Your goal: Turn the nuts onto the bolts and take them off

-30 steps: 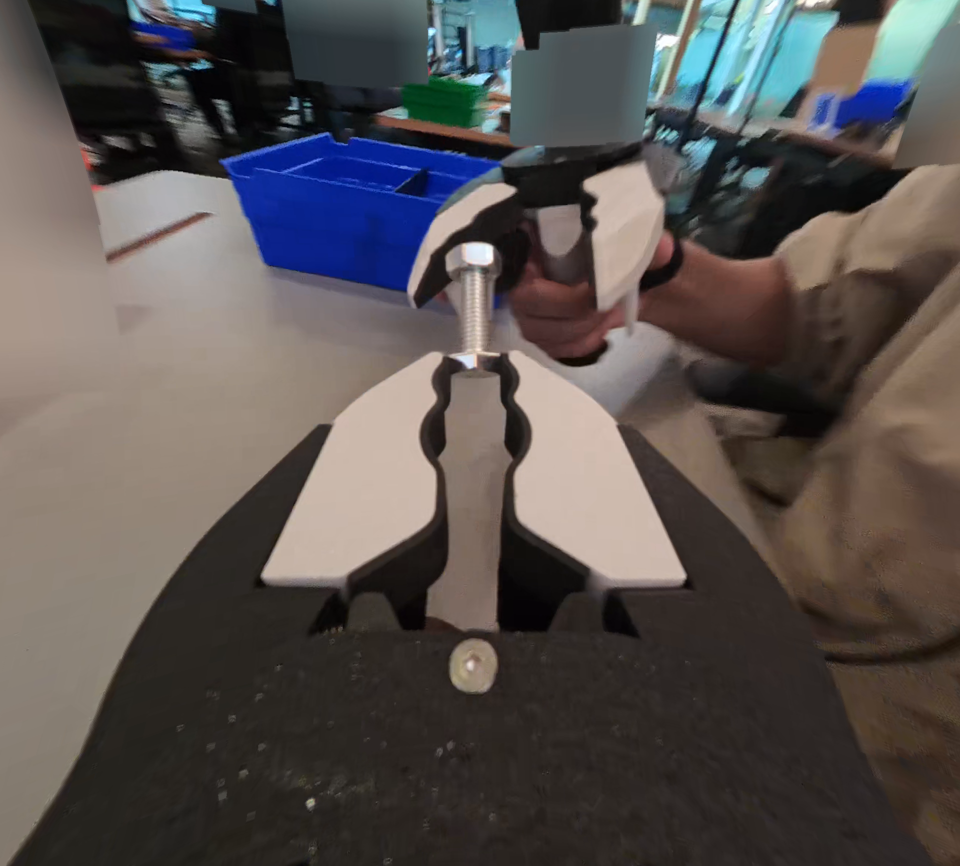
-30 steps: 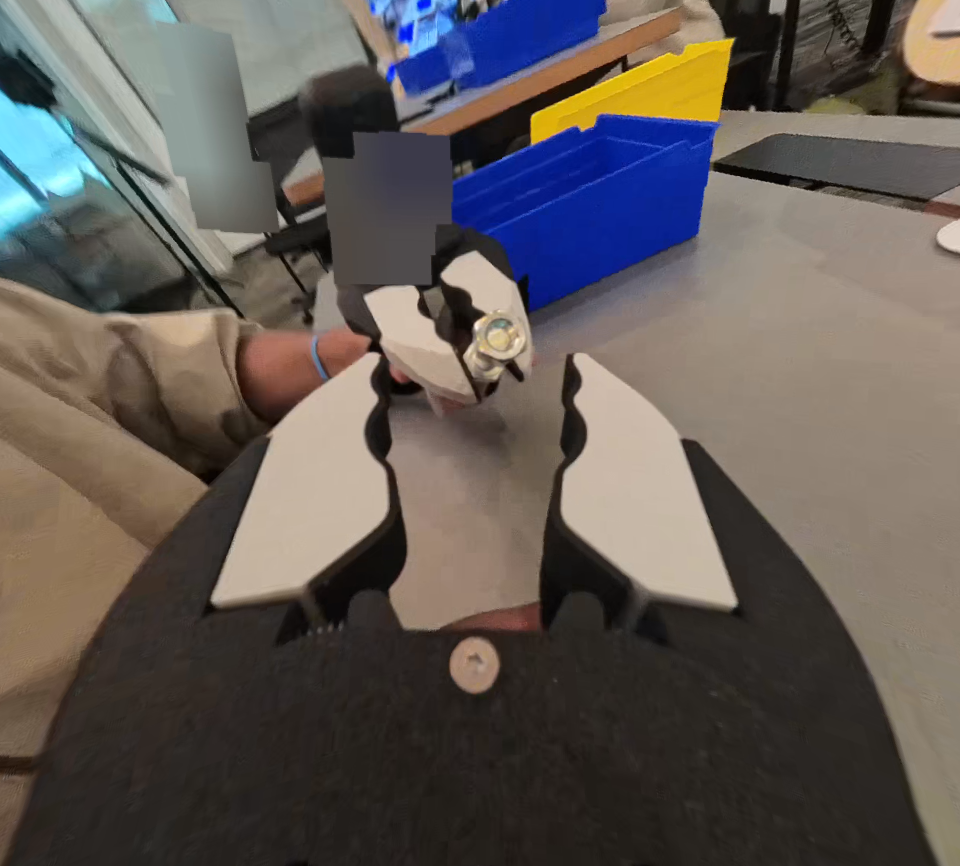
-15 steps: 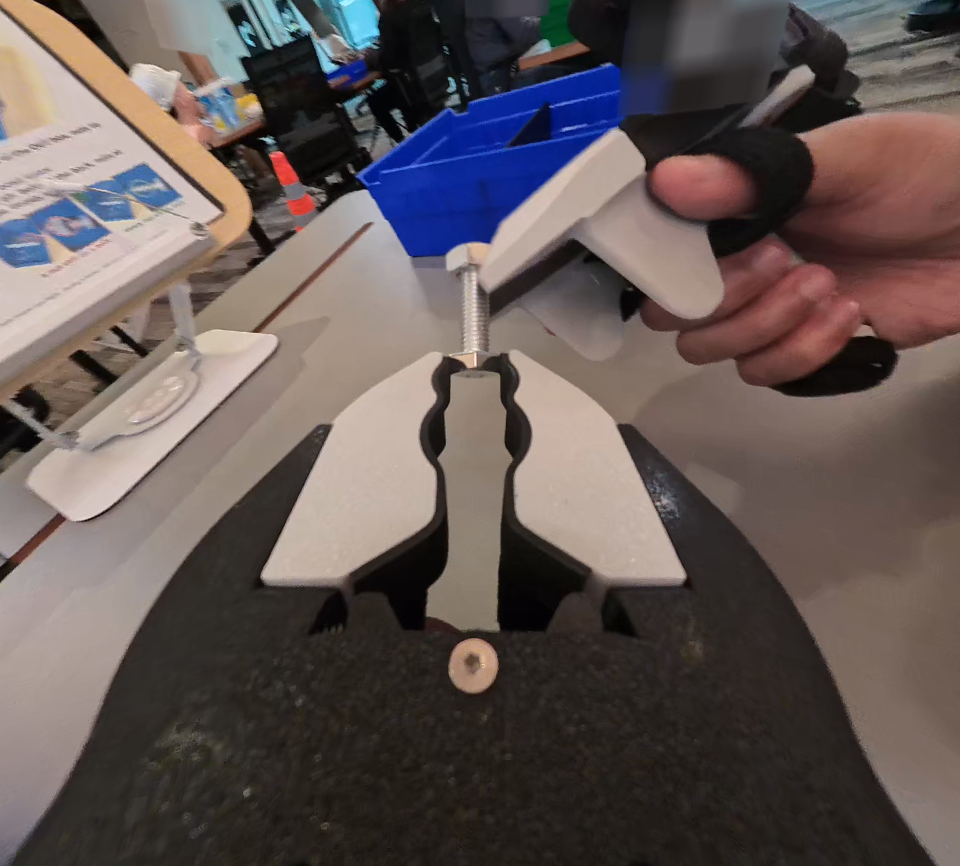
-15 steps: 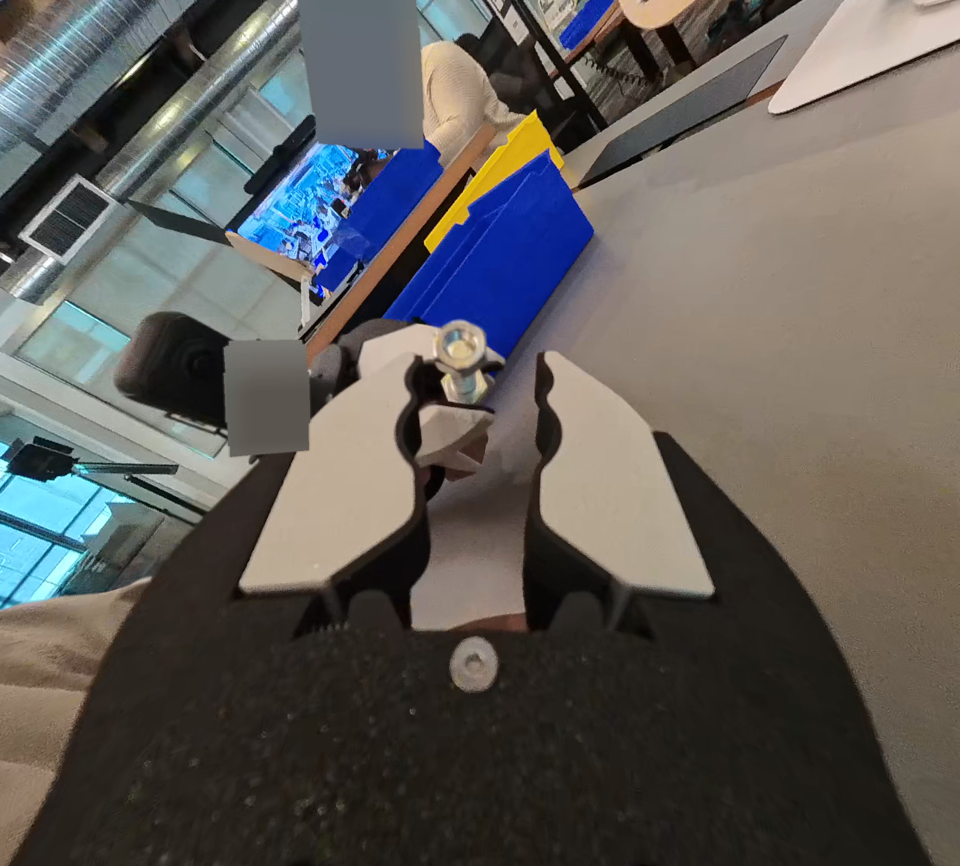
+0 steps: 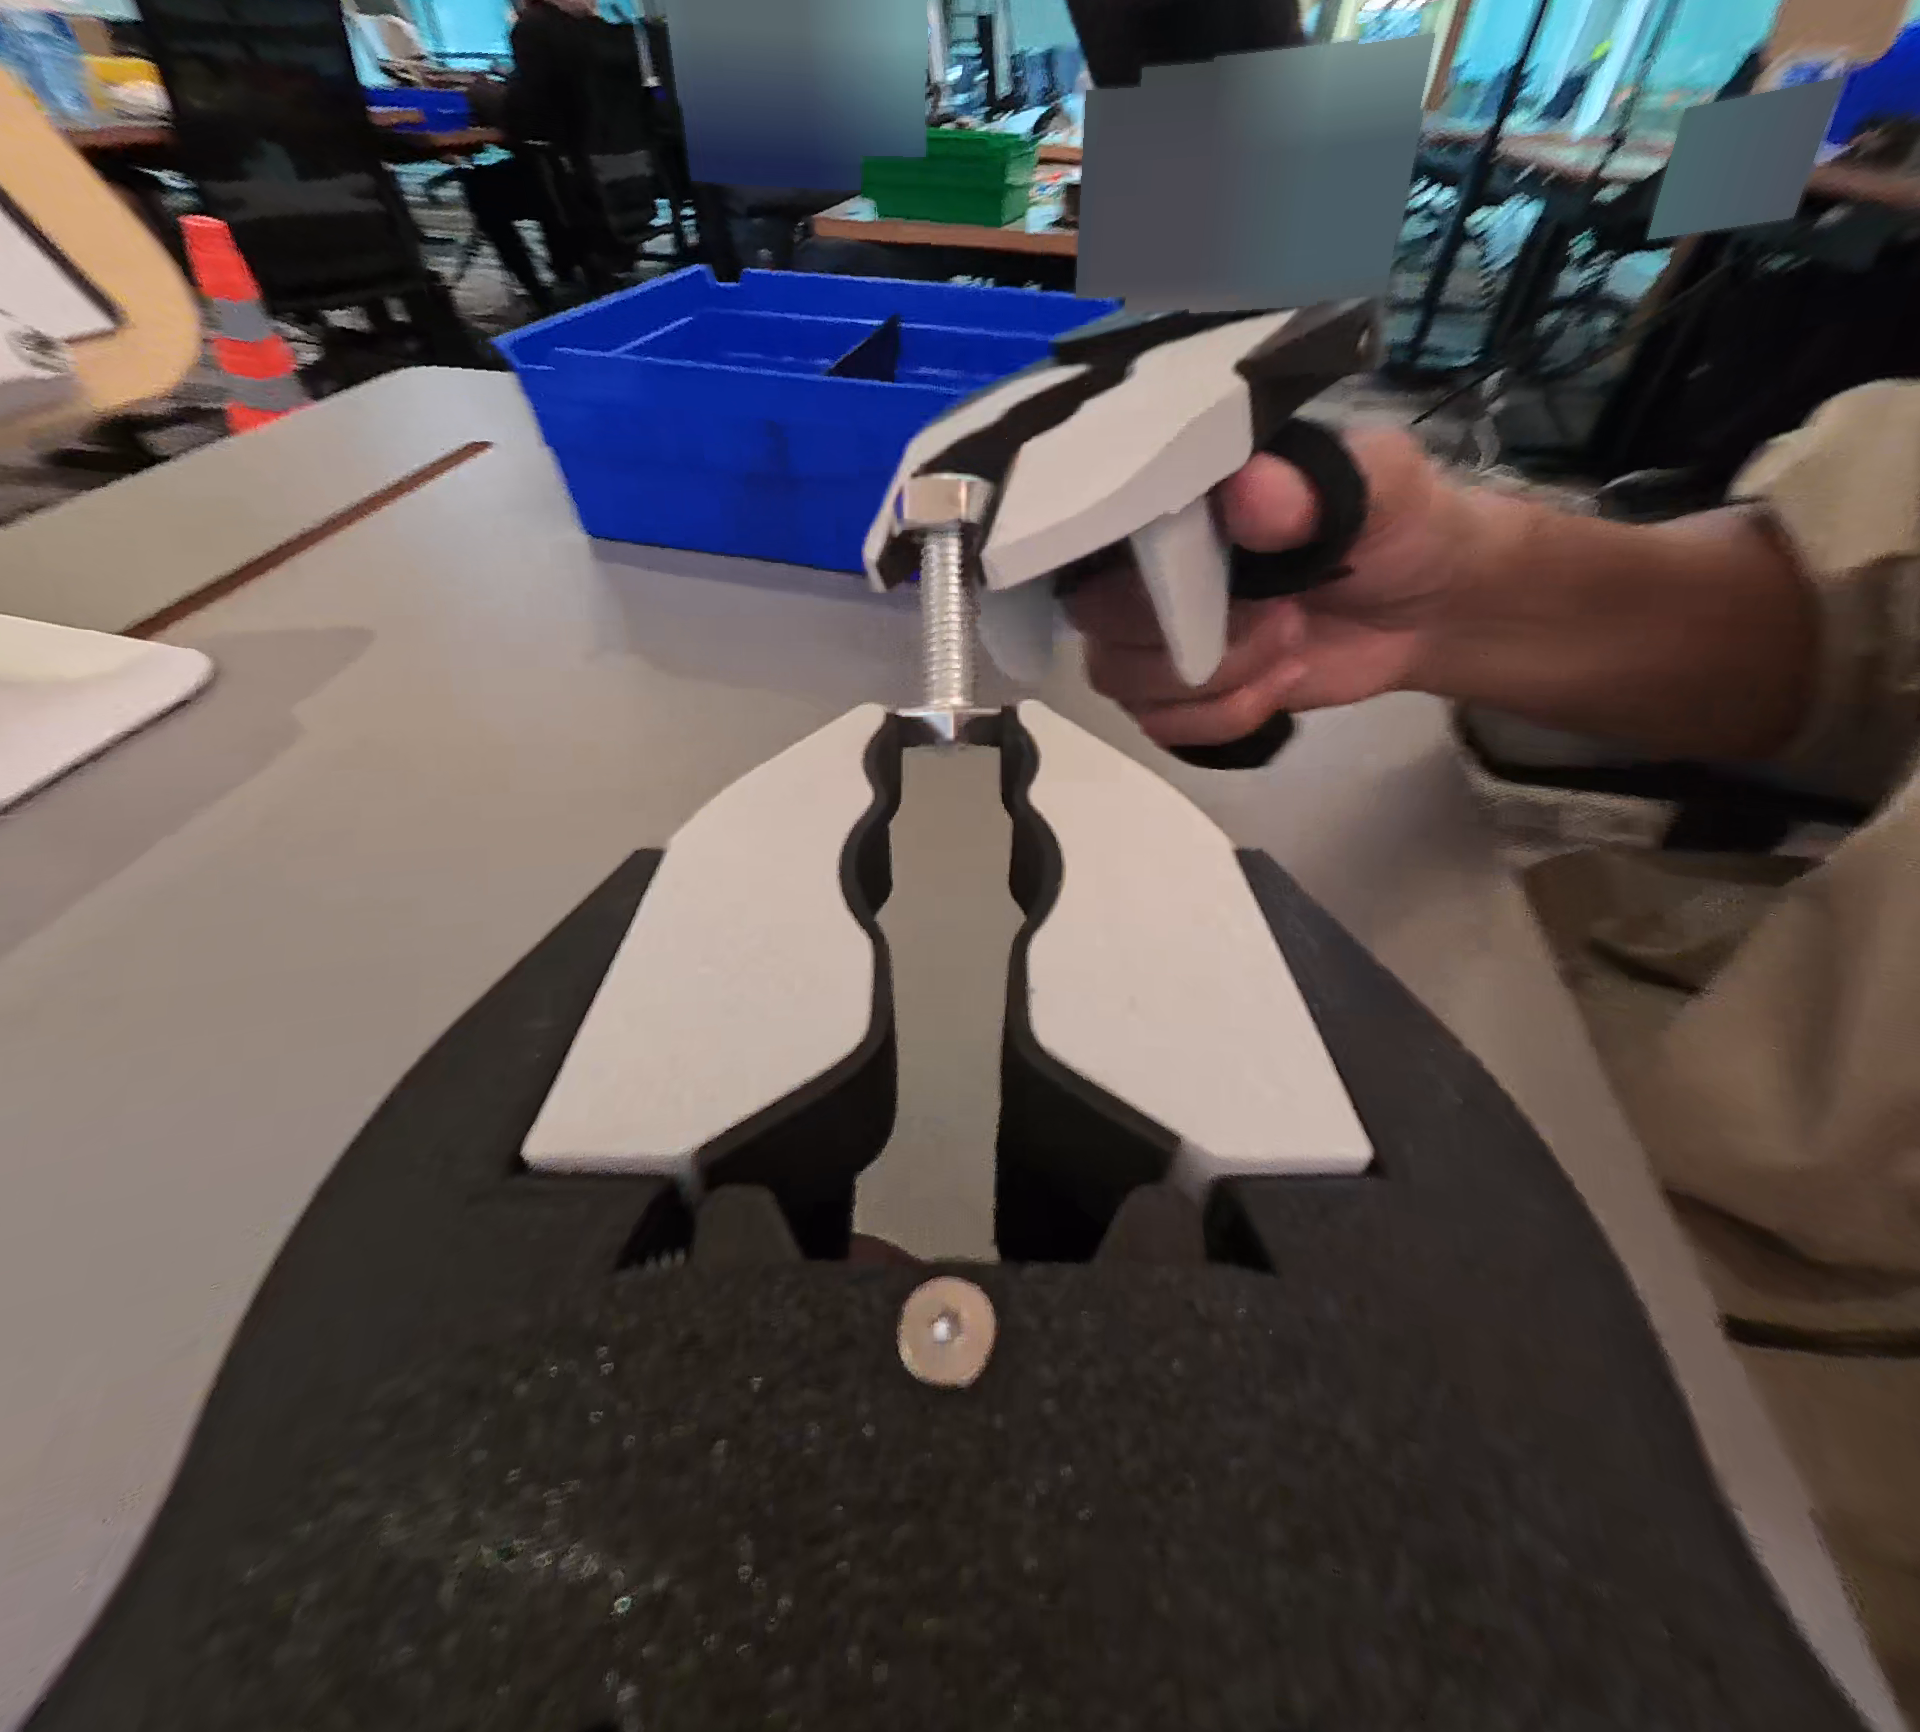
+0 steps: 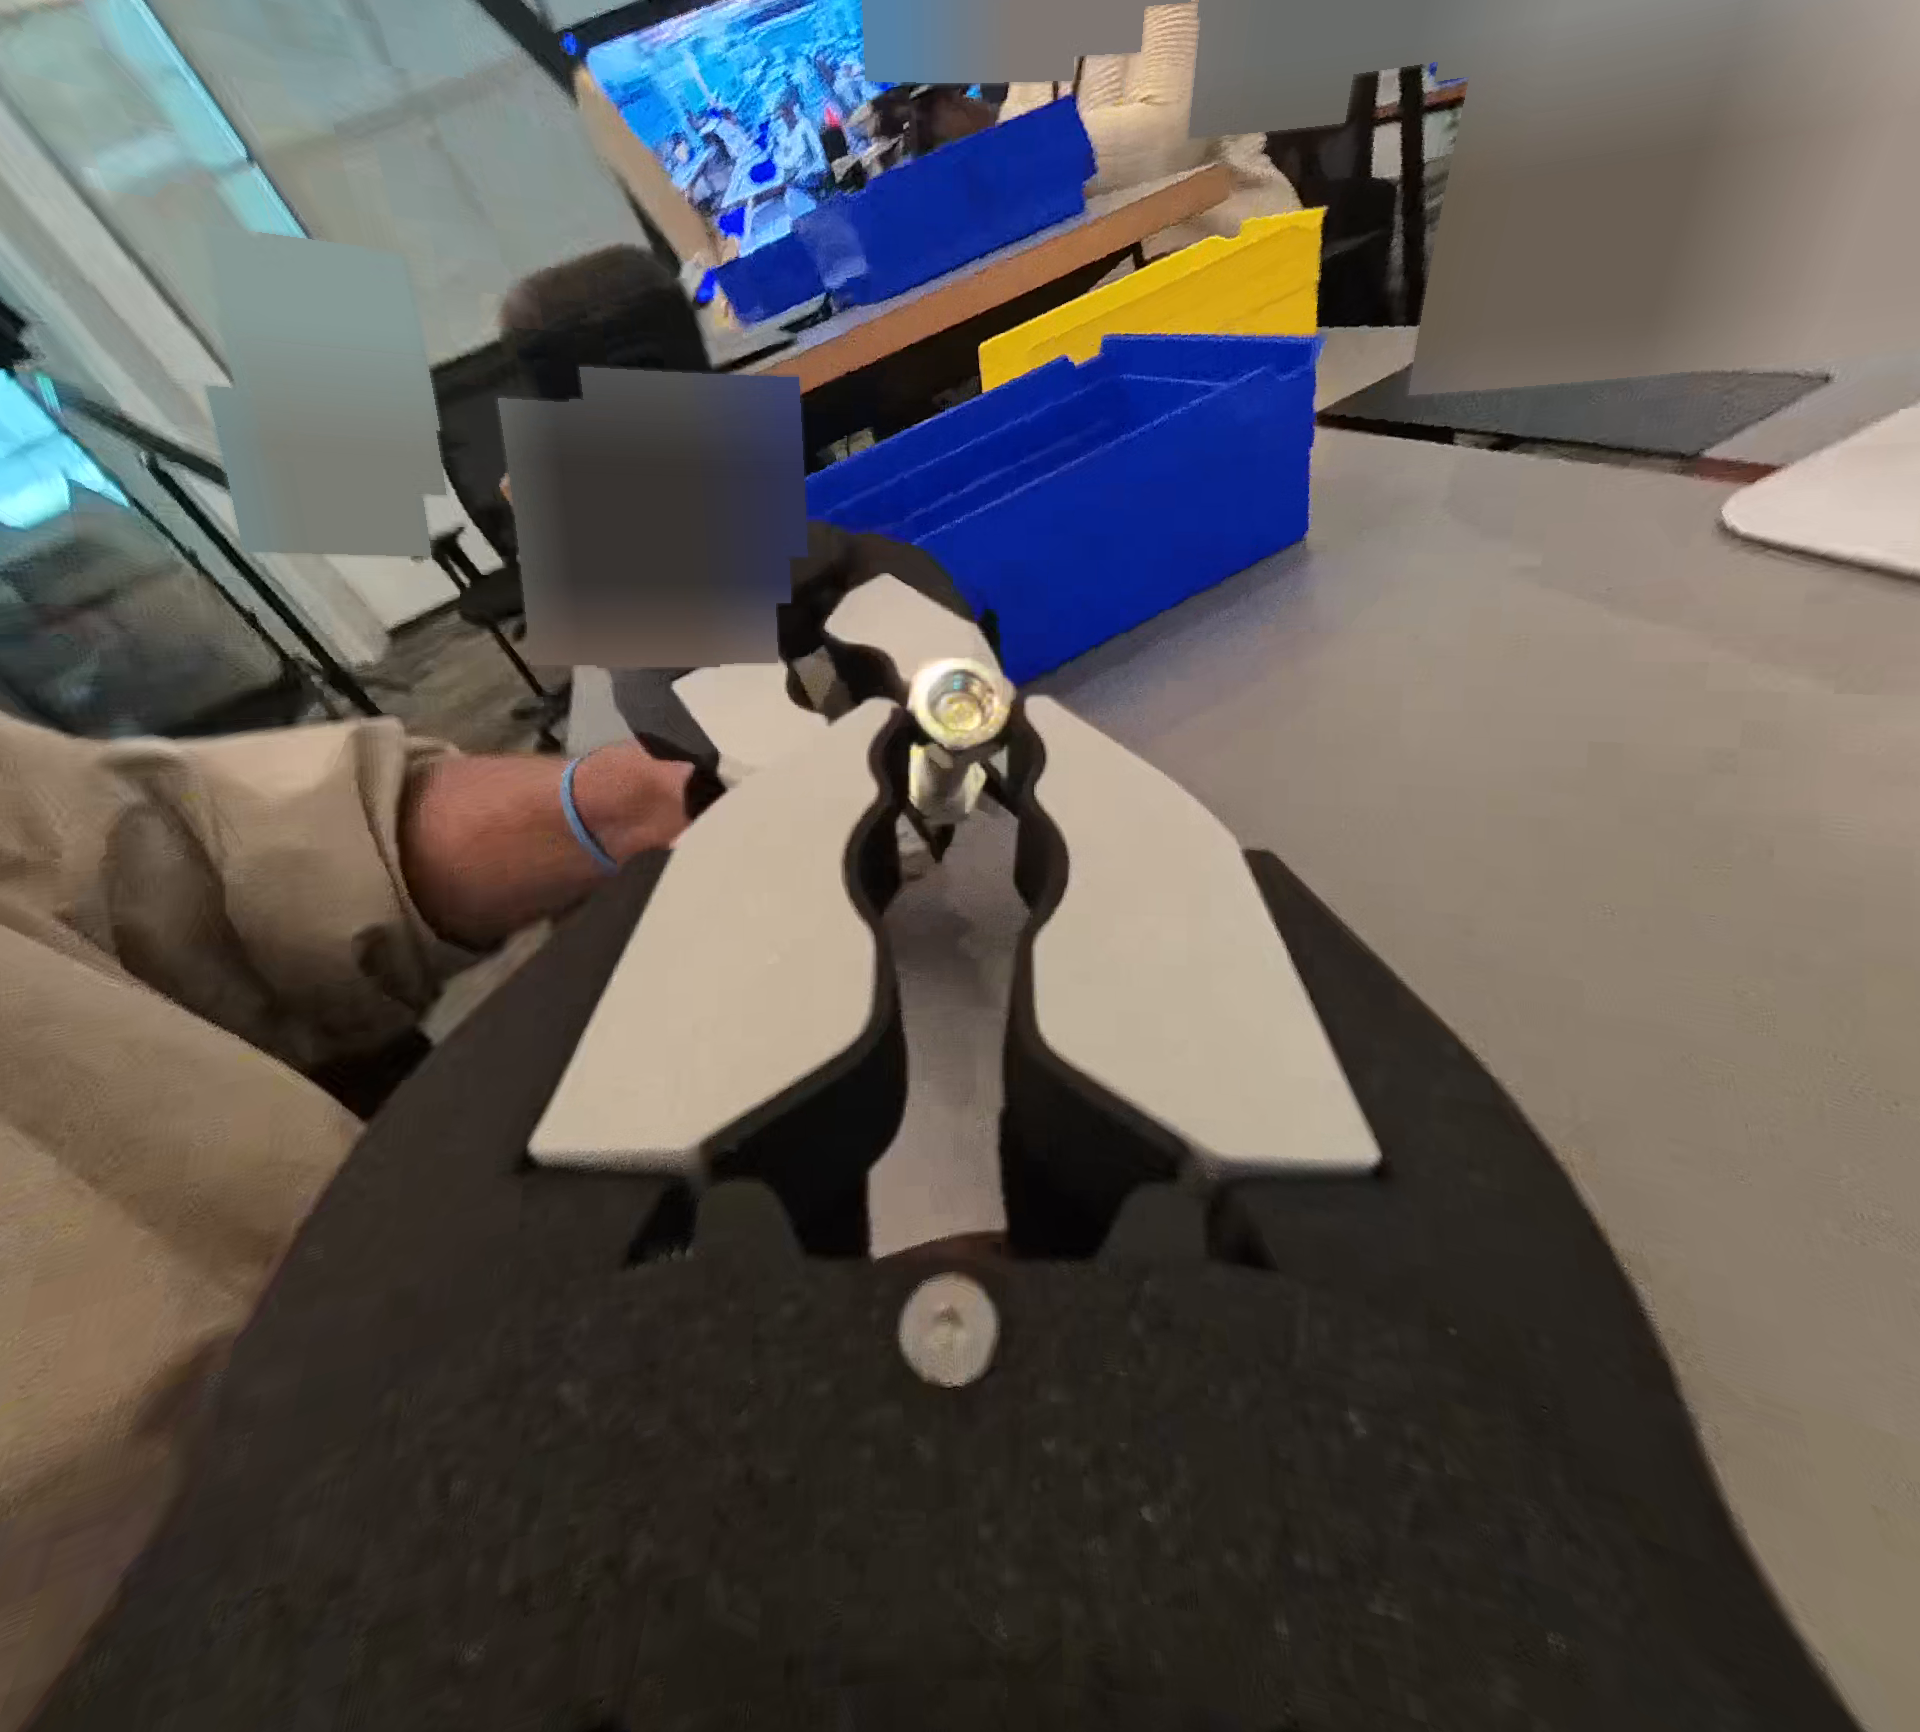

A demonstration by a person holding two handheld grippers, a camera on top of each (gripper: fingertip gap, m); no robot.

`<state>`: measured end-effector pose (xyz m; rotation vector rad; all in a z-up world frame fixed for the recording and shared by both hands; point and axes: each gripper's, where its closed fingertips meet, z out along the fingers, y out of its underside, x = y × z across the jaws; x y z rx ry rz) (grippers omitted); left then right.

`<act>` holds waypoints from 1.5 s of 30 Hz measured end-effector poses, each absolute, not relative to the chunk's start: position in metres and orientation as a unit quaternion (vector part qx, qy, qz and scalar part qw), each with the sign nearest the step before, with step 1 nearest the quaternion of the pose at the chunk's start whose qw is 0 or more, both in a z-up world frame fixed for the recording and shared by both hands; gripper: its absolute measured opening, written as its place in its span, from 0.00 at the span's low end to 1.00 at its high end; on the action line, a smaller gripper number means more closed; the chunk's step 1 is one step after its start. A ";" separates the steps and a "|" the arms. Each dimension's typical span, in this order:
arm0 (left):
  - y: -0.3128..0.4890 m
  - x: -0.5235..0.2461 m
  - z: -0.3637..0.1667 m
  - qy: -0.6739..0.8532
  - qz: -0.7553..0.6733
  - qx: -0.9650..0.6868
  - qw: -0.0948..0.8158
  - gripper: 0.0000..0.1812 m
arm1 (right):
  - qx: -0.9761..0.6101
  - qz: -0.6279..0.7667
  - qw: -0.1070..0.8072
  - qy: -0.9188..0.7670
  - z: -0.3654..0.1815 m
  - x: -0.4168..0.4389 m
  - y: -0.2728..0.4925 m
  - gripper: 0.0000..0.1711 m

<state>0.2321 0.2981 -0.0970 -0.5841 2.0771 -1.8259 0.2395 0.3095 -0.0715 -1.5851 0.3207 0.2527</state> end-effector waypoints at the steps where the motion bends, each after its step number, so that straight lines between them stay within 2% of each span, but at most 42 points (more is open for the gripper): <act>1: 0.298 0.231 -0.094 0.719 -0.649 -0.209 0.138 0.10 | -0.720 0.100 0.678 0.110 -0.070 0.238 0.309 0.11; 11: 0.292 0.205 -0.075 0.675 -0.715 -0.182 -0.018 0.10 | -0.739 0.098 0.641 -0.182 -0.043 0.217 0.301 0.10; 14: 0.294 0.206 -0.074 0.670 -0.719 -0.183 -0.023 0.10 | -0.745 0.110 0.623 -0.213 -0.039 0.219 0.300 0.10; 17: 0.297 0.210 -0.074 0.672 -0.716 -0.189 -0.005 0.10 | -0.743 0.105 0.626 -0.212 -0.030 0.223 0.301 0.10; 20: 0.310 0.229 -0.075 0.681 -0.690 -0.233 0.072 0.10 | -0.758 0.052 0.634 -0.145 -0.027 0.242 0.298 0.10; 26: 0.374 0.255 -0.084 0.650 -0.533 -0.421 0.341 0.10 | -0.774 -0.113 0.613 0.110 -0.064 0.286 0.280 0.10; 28: 0.389 0.248 -0.094 0.627 -0.497 -0.461 0.383 0.10 | -0.754 -0.153 0.607 0.197 -0.086 0.293 0.270 0.10; 33: 0.408 0.239 -0.123 0.590 -0.469 -0.524 0.396 0.10 | -0.699 -0.220 0.597 0.325 -0.126 0.301 0.250 0.10; 45: 0.404 0.238 -0.128 0.562 -0.515 -0.528 0.374 0.10 | -0.700 -0.247 0.589 0.319 -0.131 0.303 0.248 0.10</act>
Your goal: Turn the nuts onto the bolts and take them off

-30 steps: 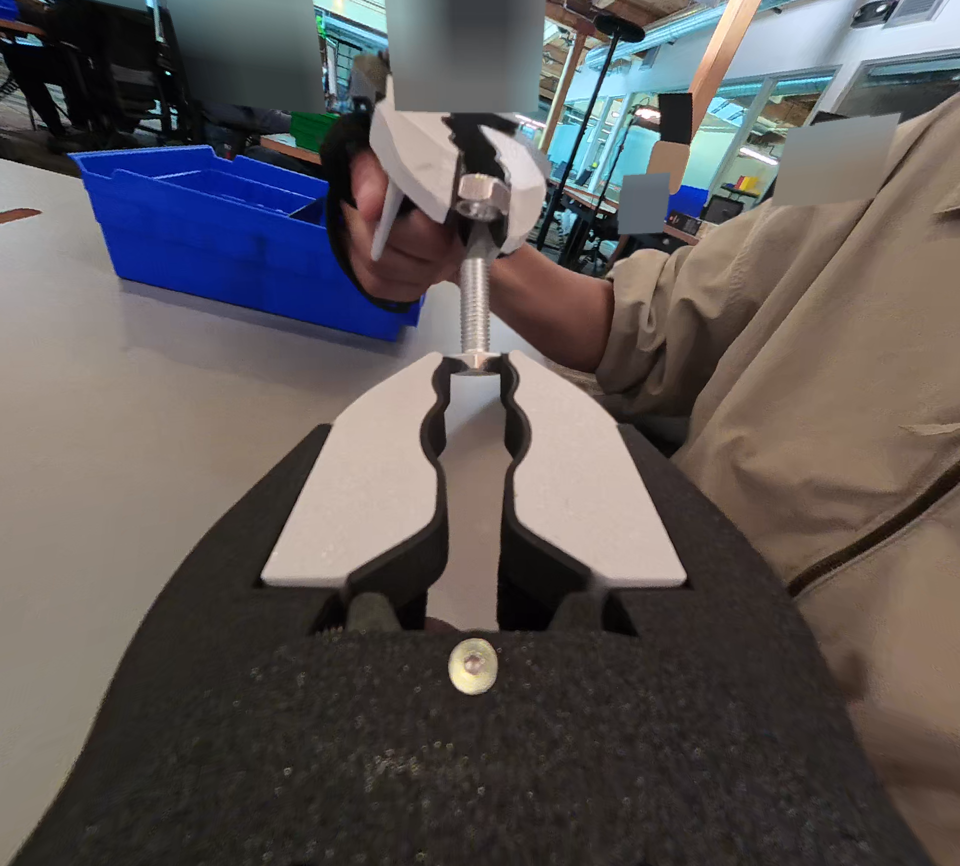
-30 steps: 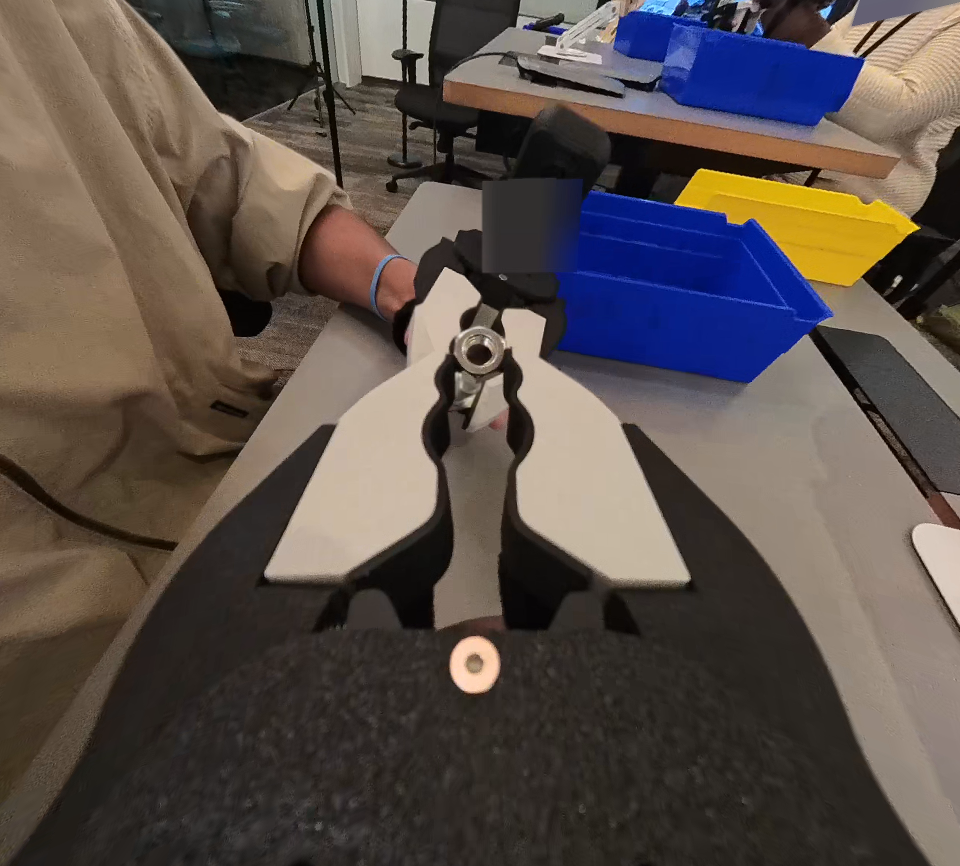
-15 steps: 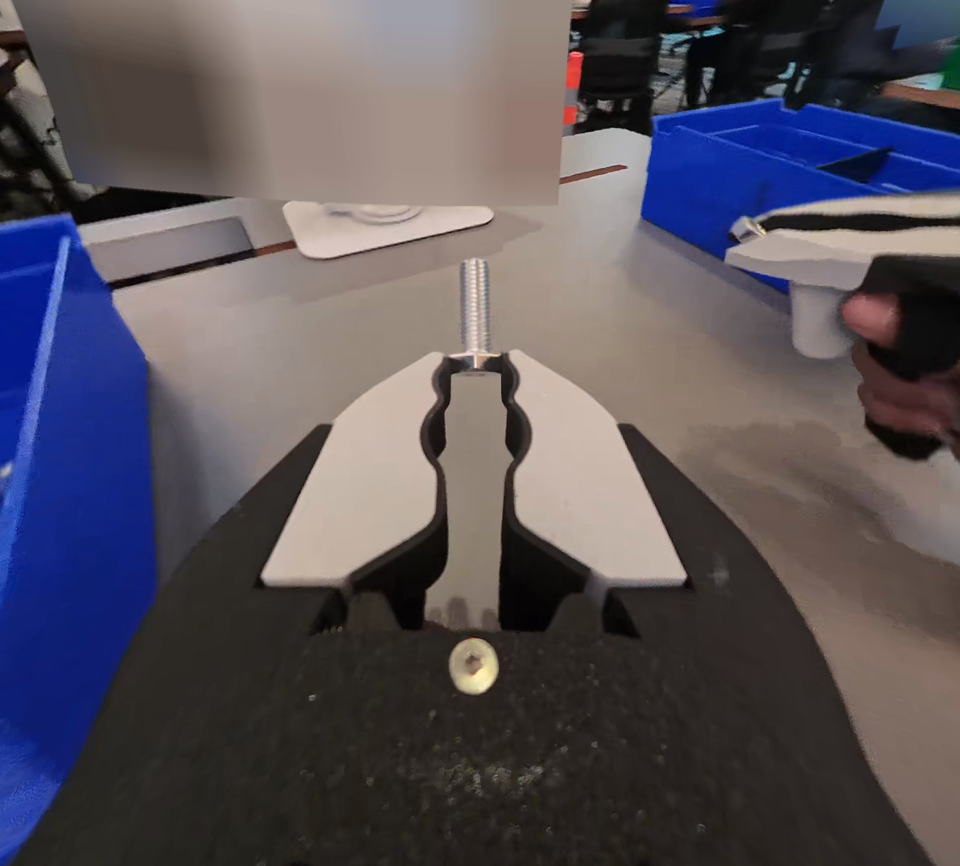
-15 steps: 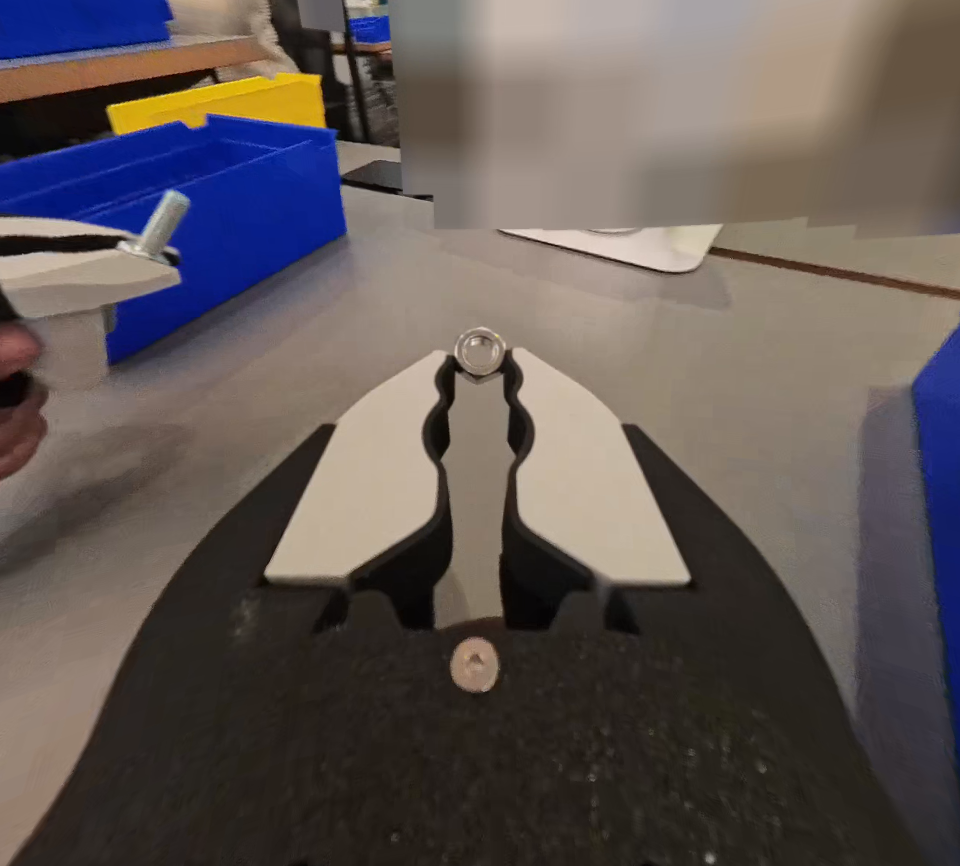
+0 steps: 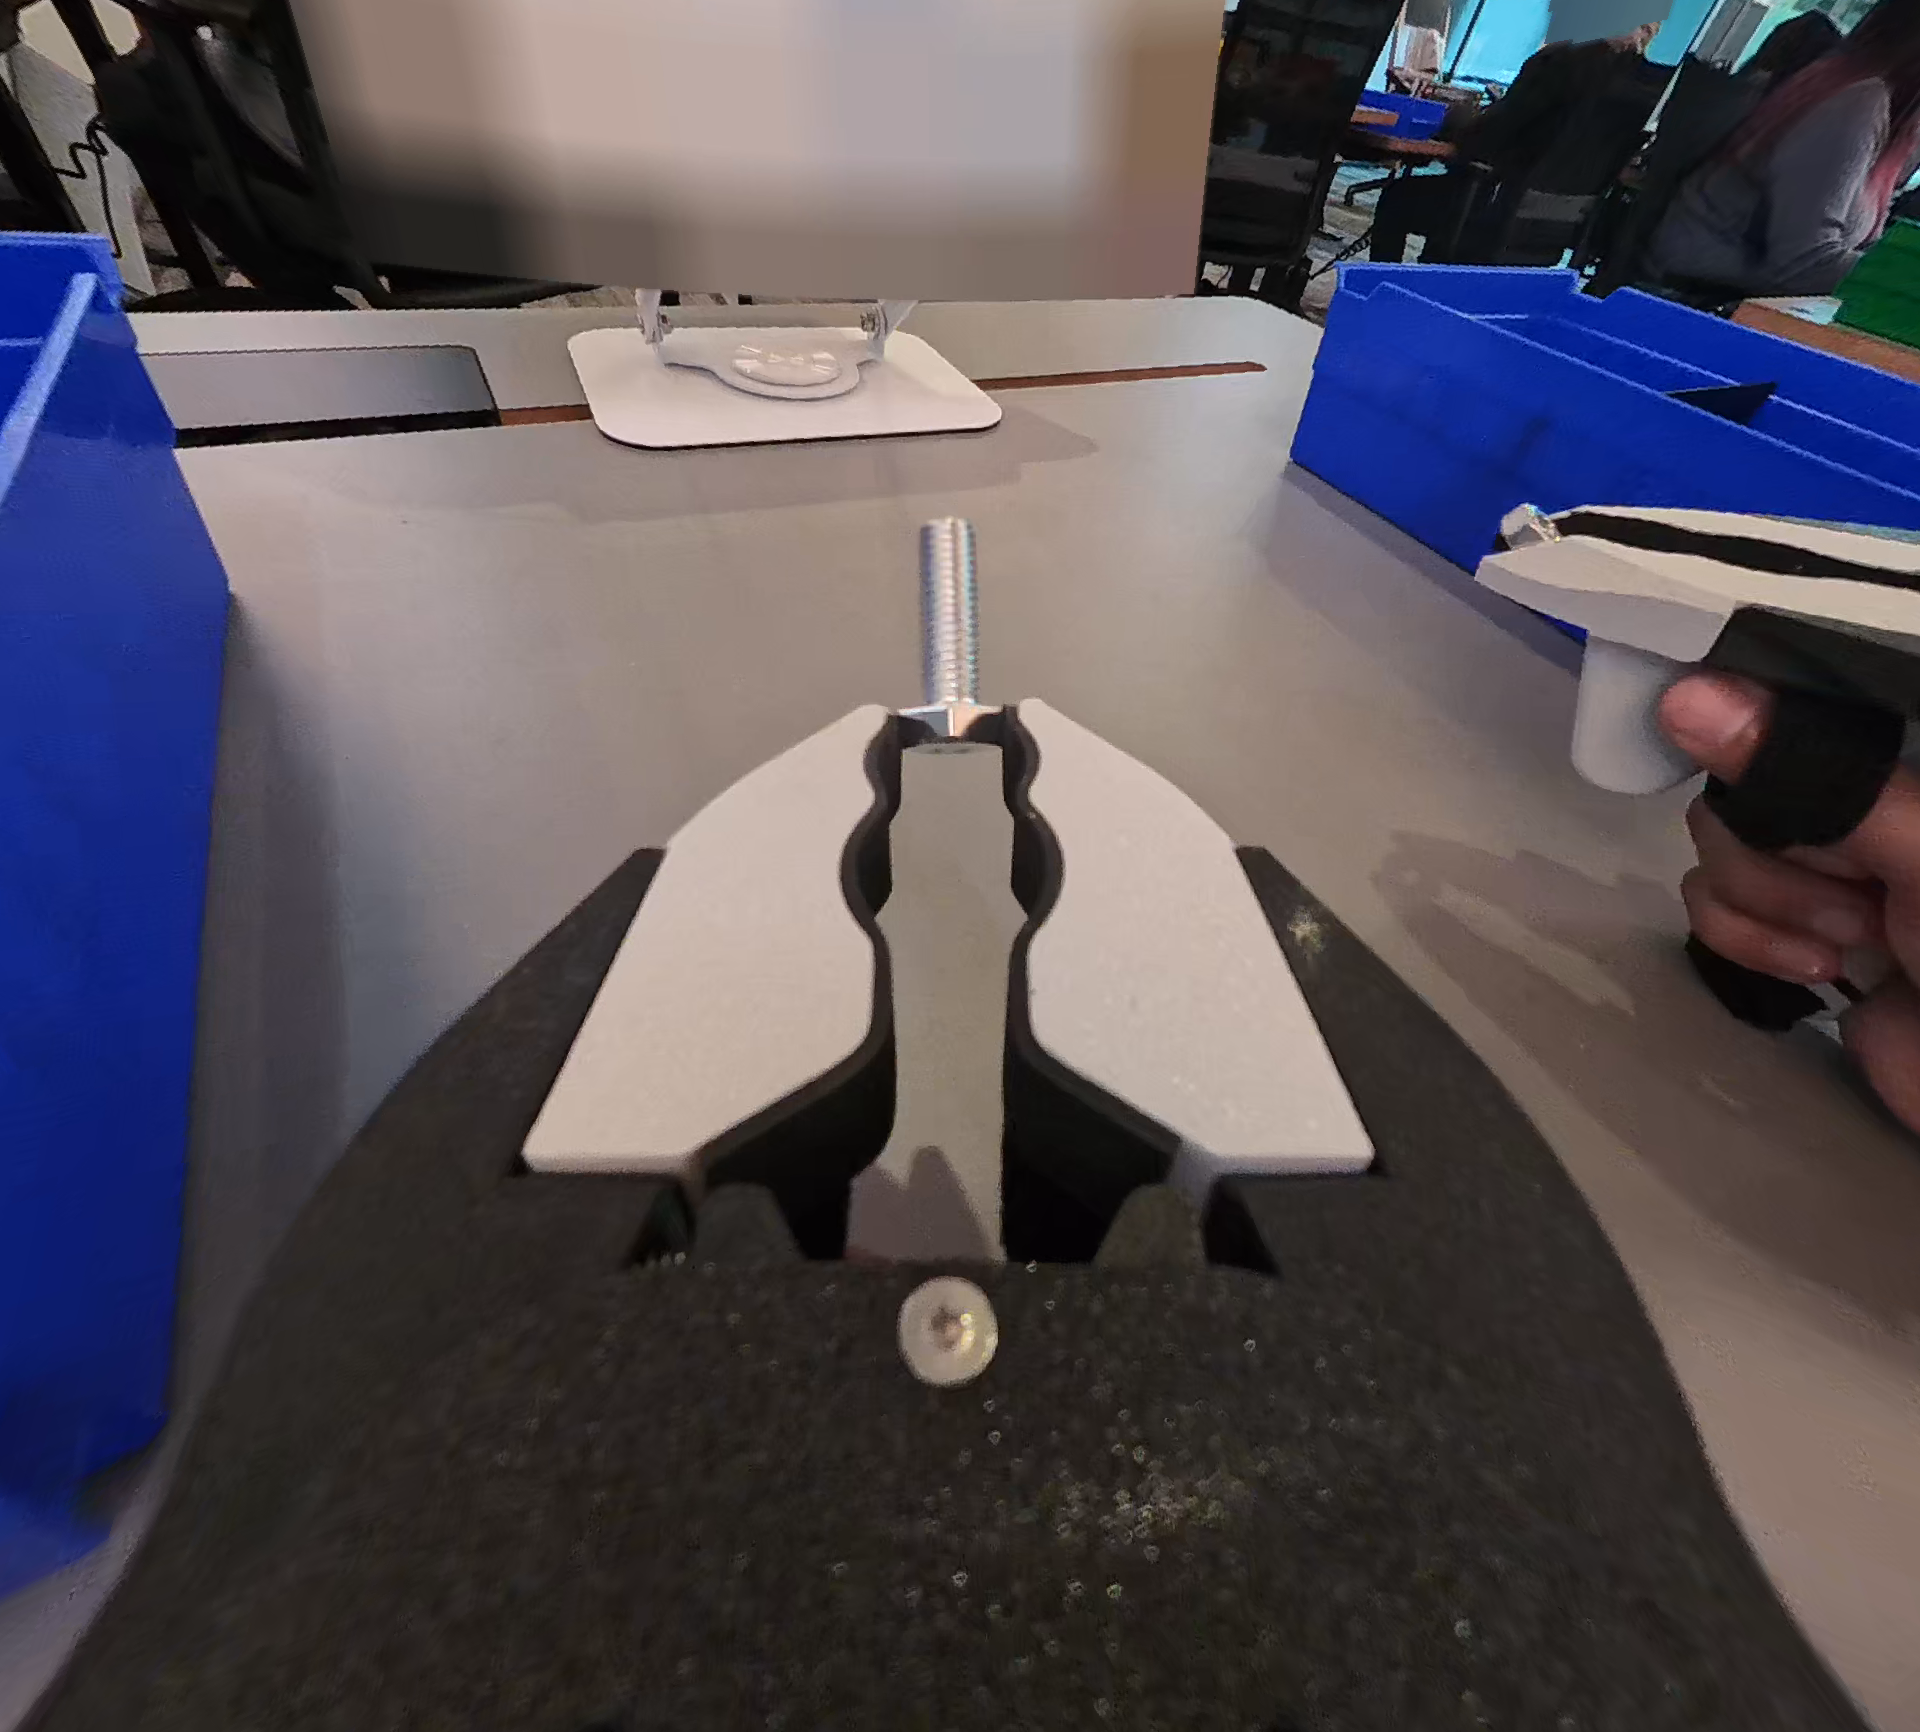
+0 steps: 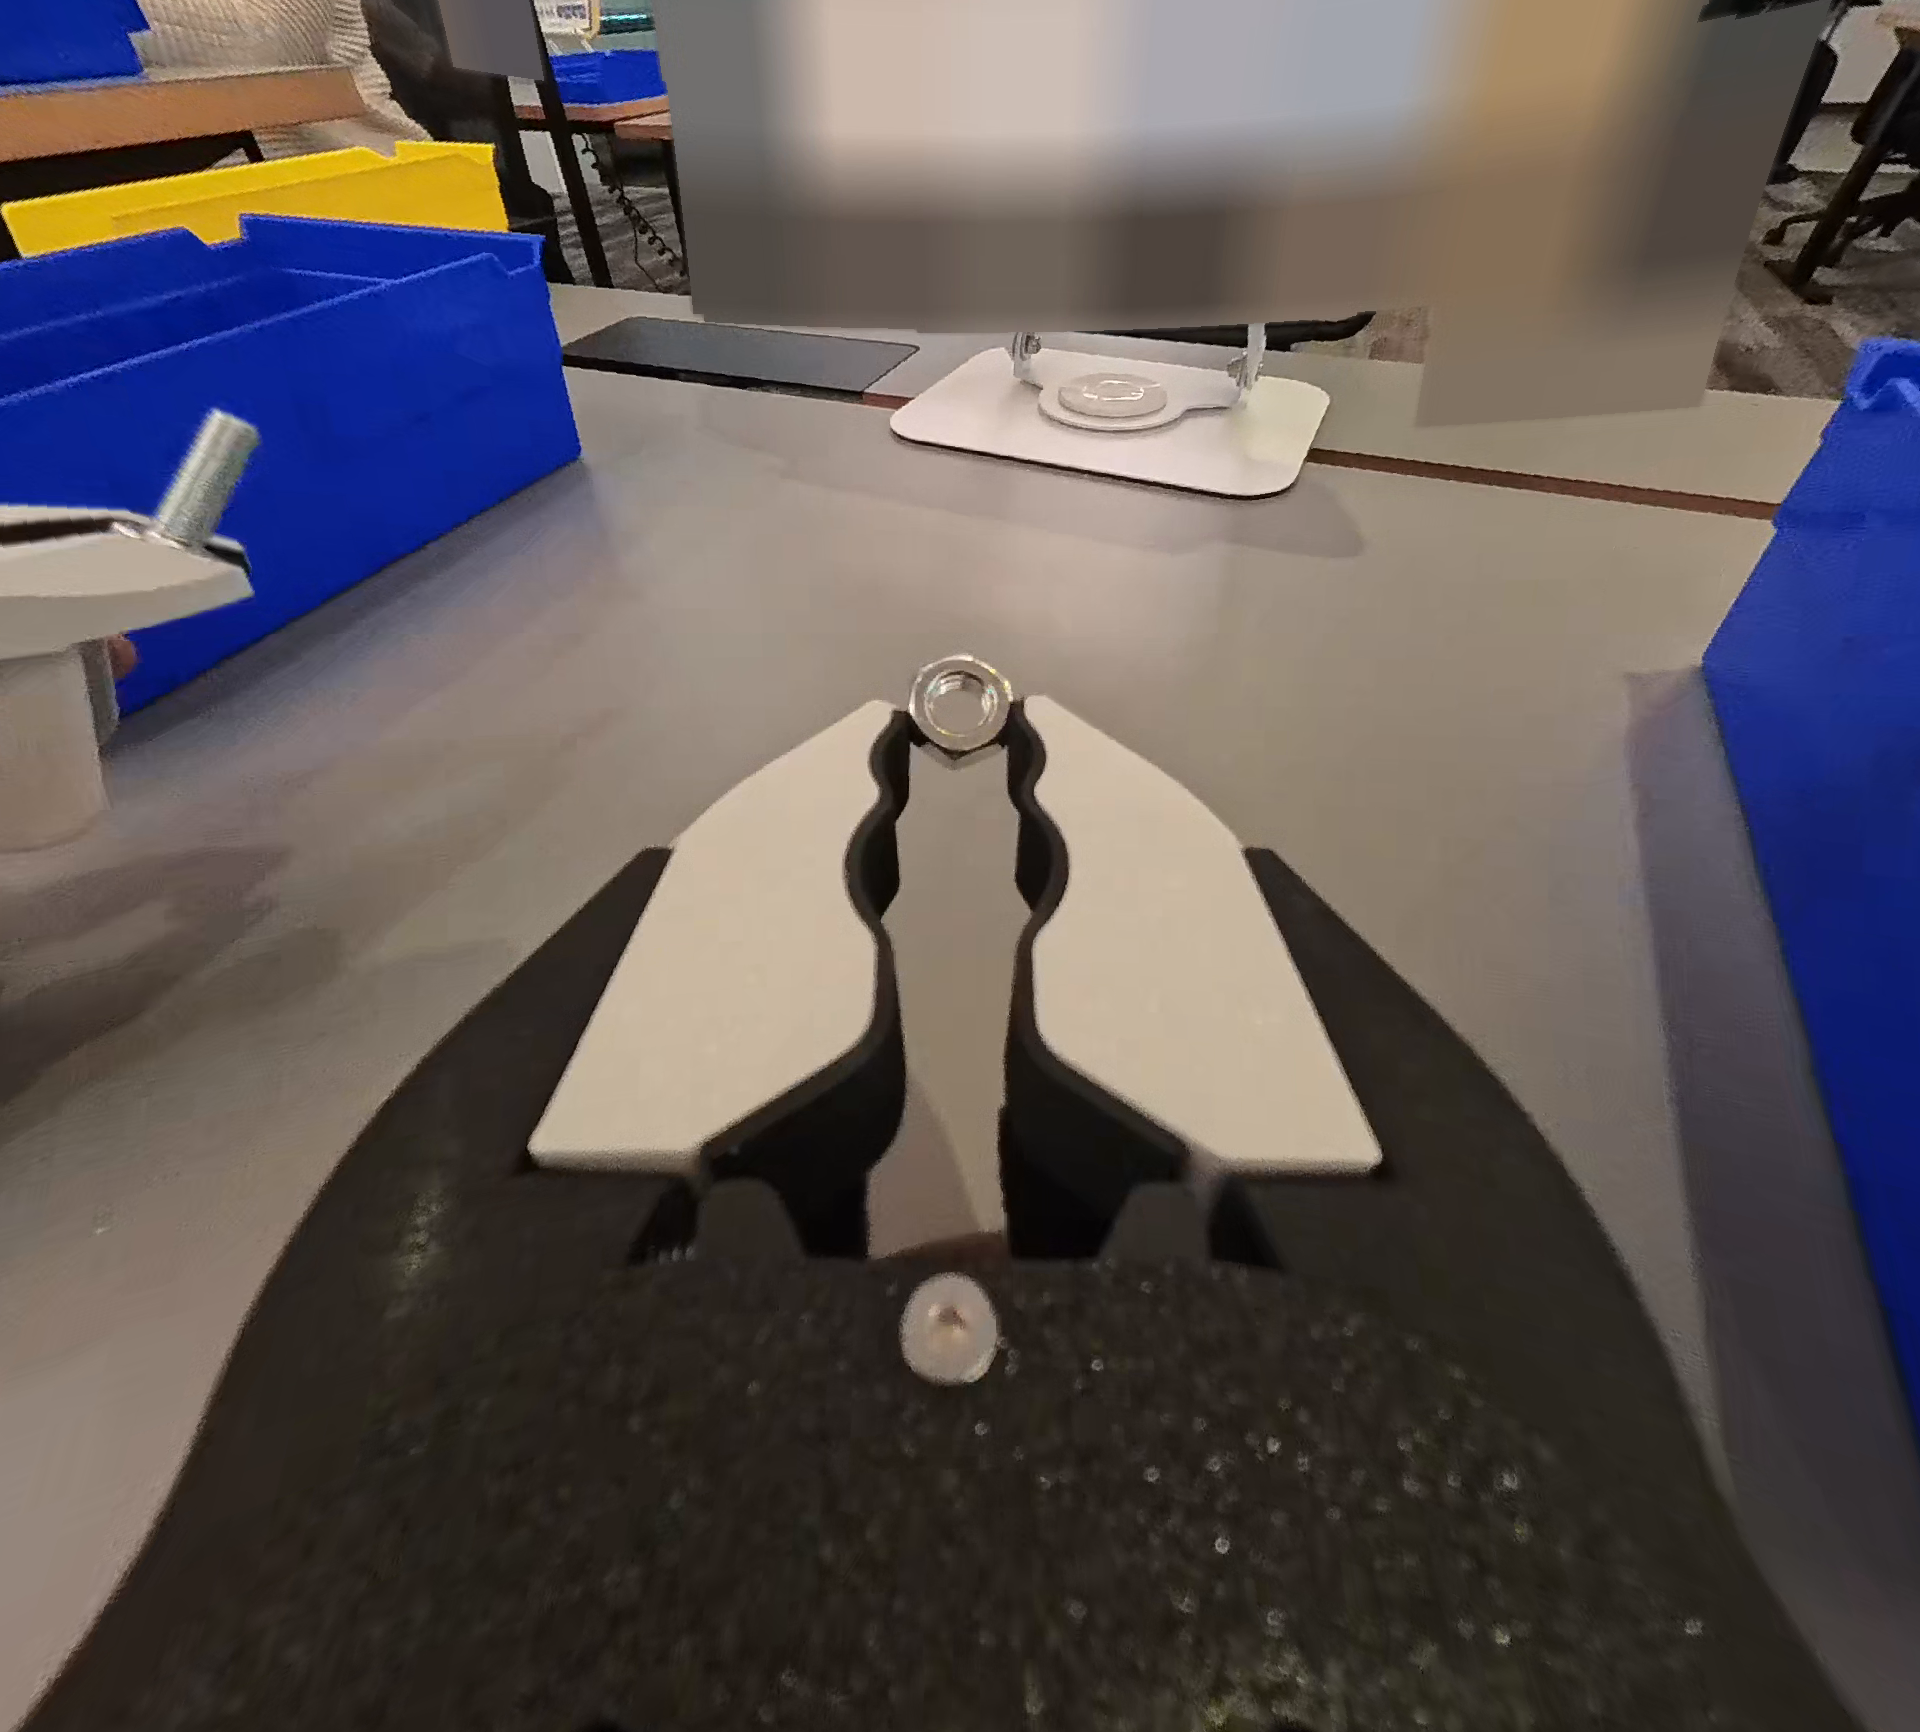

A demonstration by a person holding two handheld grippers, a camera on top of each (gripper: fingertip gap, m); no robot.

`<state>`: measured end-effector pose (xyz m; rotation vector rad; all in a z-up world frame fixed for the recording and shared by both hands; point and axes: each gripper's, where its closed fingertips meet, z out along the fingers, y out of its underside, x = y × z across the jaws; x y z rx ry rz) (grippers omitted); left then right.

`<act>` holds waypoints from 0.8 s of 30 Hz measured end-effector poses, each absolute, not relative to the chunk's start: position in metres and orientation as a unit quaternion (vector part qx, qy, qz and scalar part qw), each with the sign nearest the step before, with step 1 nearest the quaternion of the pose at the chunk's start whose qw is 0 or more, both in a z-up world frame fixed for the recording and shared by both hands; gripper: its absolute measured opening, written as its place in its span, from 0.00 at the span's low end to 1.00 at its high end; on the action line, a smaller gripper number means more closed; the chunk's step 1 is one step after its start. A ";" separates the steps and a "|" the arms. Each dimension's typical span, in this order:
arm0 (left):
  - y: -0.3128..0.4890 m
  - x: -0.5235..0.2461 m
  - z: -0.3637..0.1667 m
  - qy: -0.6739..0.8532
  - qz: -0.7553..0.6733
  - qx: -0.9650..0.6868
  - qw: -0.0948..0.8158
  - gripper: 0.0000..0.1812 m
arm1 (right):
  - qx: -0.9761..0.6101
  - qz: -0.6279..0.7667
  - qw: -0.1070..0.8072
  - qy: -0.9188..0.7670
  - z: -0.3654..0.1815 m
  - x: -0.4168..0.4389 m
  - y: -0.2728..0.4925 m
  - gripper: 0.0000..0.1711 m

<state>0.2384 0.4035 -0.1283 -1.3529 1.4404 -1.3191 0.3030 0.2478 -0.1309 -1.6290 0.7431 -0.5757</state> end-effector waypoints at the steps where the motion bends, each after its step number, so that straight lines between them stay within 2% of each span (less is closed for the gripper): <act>1: 0.403 0.239 -0.129 0.564 -0.514 -0.528 0.372 0.10 | -0.698 -0.246 0.591 0.321 -0.131 0.304 0.248 0.10; 4: 0.400 0.239 -0.129 0.571 -0.513 -0.523 0.371 0.10 | -0.693 -0.246 0.597 0.321 -0.125 0.308 0.244 0.10; 6: 0.399 0.238 -0.129 0.574 -0.513 -0.518 0.373 0.10 | -0.685 -0.268 0.600 0.315 -0.101 0.314 0.226 0.10; 9: 0.396 0.237 -0.128 0.578 -0.514 -0.511 0.375 0.10 | -0.663 -0.353 0.580 0.314 -0.039 0.339 0.153 0.10; 12: 0.394 0.238 -0.130 0.584 -0.512 -0.510 0.370 0.10 | -0.694 -0.358 0.519 0.348 -0.021 0.385 0.074 0.10; 16: 0.394 0.238 -0.130 0.584 -0.516 -0.509 0.365 0.10 | -0.789 -0.238 0.419 0.381 -0.076 0.428 0.022 0.11; 20: 0.394 0.238 -0.130 0.583 -0.521 -0.510 0.358 0.10 | -0.880 -0.151 0.304 0.332 -0.142 0.430 0.030 0.11; 24: 0.390 0.238 -0.131 0.593 -0.518 -0.504 0.356 0.10 | -0.936 -0.110 0.211 0.262 -0.185 0.427 0.038 0.11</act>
